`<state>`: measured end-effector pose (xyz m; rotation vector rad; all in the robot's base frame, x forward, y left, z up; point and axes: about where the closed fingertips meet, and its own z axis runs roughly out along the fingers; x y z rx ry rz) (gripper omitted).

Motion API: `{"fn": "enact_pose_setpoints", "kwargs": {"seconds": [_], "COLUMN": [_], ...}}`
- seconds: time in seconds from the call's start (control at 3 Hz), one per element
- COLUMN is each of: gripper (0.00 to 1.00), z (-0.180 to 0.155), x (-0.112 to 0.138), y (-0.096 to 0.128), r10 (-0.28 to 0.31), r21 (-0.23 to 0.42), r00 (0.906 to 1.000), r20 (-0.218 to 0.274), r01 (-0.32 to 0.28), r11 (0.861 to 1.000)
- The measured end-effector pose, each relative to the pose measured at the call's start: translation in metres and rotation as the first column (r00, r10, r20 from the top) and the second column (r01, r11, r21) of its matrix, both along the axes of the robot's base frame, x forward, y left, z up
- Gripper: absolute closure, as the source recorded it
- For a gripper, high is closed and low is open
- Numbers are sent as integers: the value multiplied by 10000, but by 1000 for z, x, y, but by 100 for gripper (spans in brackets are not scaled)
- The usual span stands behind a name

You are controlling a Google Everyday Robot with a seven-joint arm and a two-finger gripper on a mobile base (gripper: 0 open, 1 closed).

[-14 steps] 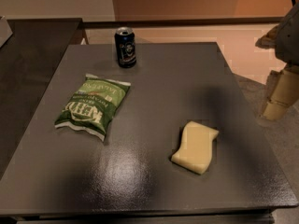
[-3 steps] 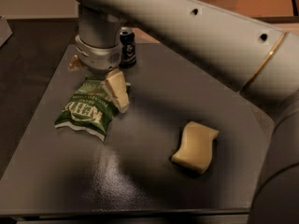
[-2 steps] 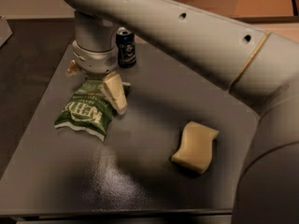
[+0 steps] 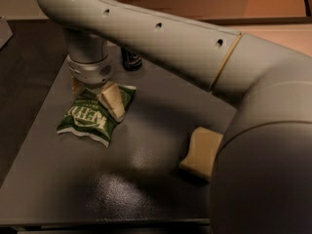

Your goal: Pick green jalapeno chip bag

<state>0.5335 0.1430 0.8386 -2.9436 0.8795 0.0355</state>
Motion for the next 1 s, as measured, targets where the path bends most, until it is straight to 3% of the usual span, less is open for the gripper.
{"fn": "enact_pose_setpoints", "kwargs": {"seconds": [0.33,1.0], "gripper": [41,88], "z": [0,34], "x": [2,-11], "y": [-2,-9], "r10": [6,79], "r21": [-259,285], "r00": [10000,9993], "r20": [79,362], "r01": [-4,-90], "r11": [9997,9996]}}
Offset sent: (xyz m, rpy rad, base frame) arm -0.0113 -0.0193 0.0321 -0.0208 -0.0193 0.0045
